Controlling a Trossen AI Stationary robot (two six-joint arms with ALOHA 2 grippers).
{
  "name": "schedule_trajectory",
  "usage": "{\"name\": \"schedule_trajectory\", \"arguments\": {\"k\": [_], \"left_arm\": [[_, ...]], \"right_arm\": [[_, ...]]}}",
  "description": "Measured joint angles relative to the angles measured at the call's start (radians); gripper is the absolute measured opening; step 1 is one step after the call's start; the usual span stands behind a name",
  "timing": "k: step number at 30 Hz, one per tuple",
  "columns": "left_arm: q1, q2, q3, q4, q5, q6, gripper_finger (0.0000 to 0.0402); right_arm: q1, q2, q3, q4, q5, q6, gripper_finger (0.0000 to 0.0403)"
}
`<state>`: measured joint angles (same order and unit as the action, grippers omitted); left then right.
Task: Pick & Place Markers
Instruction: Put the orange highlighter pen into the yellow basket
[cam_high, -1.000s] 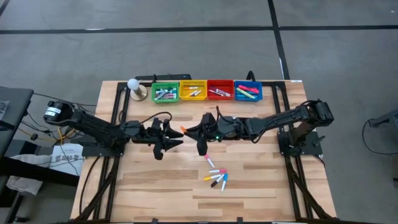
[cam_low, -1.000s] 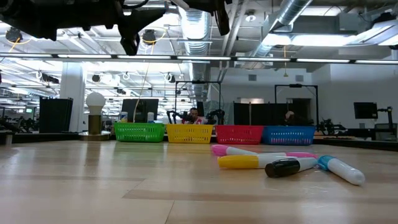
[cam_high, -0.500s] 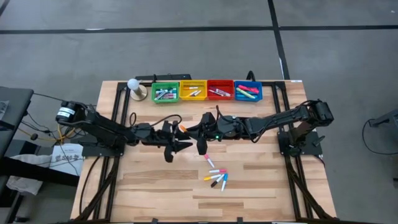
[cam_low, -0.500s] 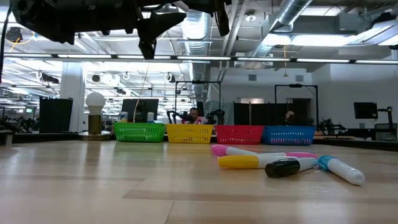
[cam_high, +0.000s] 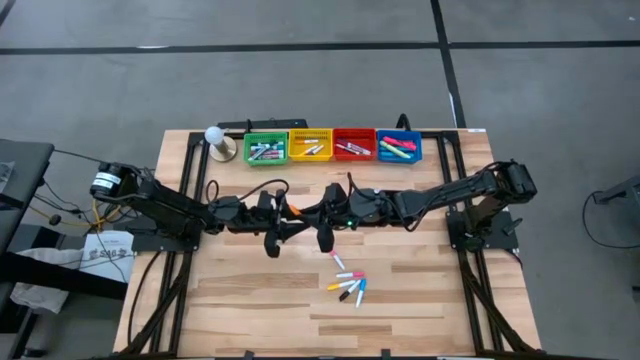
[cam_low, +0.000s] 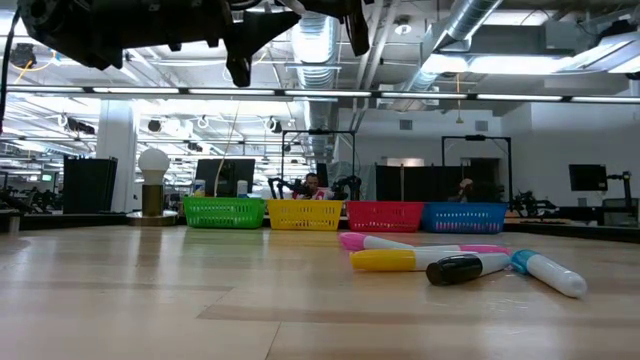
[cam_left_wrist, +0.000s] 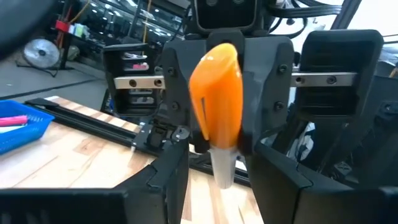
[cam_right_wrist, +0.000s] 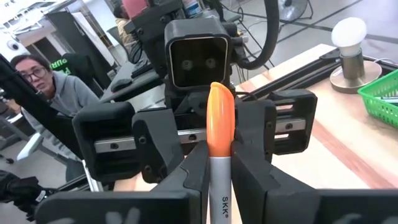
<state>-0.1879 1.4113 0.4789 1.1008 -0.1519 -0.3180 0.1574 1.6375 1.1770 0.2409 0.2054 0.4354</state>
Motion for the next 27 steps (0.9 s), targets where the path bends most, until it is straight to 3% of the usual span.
{"name": "schedule_trajectory", "arguments": {"k": [11, 21, 27], "left_arm": [[0.000, 0.000, 0.000, 0.000, -0.012, -0.003, 0.0147], [0.000, 0.000, 0.000, 0.000, -0.009, -0.051, 0.0039], [0.000, 0.000, 0.000, 0.000, -0.002, -0.051, 0.0039]], "right_arm": [[-0.001, 0.000, 0.000, 0.000, 0.000, 0.000, 0.0044], [0.000, 0.000, 0.000, 0.000, 0.001, -0.003, 0.0046], [0.000, 0.000, 0.000, 0.000, 0.001, -0.003, 0.0046]]}}
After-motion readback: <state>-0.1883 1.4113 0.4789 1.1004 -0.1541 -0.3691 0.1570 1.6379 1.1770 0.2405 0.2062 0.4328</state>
